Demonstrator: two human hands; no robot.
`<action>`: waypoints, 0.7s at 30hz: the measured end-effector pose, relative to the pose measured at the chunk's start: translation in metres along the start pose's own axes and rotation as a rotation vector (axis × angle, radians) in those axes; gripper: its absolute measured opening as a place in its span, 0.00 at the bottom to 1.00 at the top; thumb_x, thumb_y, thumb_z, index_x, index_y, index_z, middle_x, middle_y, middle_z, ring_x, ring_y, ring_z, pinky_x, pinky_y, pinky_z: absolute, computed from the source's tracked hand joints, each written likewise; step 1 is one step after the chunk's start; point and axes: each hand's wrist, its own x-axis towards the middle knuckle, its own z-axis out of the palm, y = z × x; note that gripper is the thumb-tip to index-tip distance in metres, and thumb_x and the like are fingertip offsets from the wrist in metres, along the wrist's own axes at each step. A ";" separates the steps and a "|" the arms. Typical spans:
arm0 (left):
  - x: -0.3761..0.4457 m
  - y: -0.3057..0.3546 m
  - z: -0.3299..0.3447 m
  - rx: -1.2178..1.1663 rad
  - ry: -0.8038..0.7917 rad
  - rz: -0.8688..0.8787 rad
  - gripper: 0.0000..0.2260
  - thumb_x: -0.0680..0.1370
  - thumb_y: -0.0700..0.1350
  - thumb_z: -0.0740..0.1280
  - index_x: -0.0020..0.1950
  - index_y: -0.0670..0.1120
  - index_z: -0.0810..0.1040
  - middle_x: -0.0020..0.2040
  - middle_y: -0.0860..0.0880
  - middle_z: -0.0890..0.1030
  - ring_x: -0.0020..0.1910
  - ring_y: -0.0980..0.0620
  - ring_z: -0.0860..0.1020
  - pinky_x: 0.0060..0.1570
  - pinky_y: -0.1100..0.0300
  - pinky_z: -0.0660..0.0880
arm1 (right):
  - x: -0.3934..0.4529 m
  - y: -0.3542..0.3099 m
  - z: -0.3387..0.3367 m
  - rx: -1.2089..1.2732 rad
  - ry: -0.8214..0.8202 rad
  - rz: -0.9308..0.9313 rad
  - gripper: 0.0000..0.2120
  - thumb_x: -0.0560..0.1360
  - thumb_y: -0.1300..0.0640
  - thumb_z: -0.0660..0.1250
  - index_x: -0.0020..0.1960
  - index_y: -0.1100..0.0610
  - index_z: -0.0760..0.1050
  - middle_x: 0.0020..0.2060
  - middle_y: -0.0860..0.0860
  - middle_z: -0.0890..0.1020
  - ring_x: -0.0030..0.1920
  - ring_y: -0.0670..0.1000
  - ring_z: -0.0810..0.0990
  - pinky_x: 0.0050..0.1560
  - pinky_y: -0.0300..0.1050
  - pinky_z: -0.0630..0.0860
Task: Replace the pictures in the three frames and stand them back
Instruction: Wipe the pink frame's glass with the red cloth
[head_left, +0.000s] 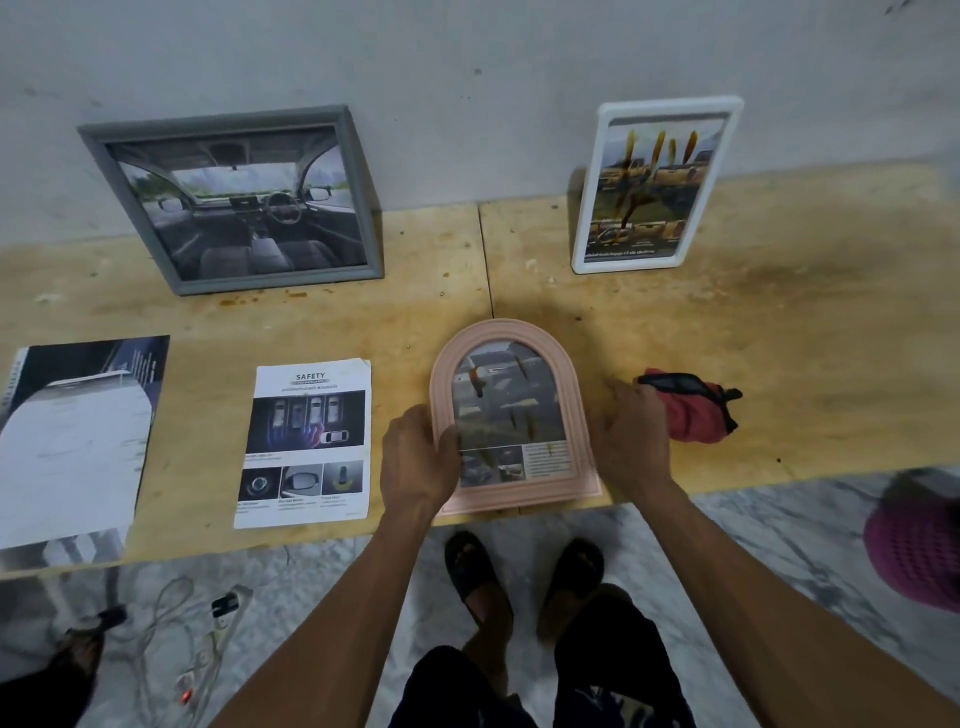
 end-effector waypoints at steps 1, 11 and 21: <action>0.001 -0.001 0.000 0.058 0.025 0.049 0.12 0.78 0.51 0.63 0.59 0.48 0.75 0.51 0.46 0.80 0.50 0.43 0.78 0.47 0.46 0.78 | 0.001 0.003 -0.009 -0.057 0.060 -0.005 0.20 0.74 0.65 0.64 0.66 0.60 0.74 0.59 0.60 0.75 0.59 0.60 0.72 0.52 0.50 0.70; 0.009 -0.023 0.026 0.368 0.146 0.291 0.23 0.84 0.53 0.49 0.76 0.48 0.68 0.72 0.42 0.71 0.70 0.38 0.69 0.67 0.41 0.66 | 0.016 0.074 -0.040 -0.480 0.016 -0.093 0.23 0.76 0.43 0.56 0.68 0.47 0.71 0.69 0.51 0.69 0.67 0.61 0.64 0.58 0.63 0.70; 0.006 -0.036 0.040 0.290 0.252 0.338 0.23 0.84 0.53 0.49 0.76 0.47 0.69 0.71 0.42 0.73 0.71 0.39 0.68 0.68 0.40 0.64 | 0.025 0.093 -0.010 -0.484 0.157 -0.218 0.21 0.79 0.44 0.58 0.66 0.54 0.76 0.62 0.57 0.75 0.53 0.63 0.72 0.41 0.55 0.75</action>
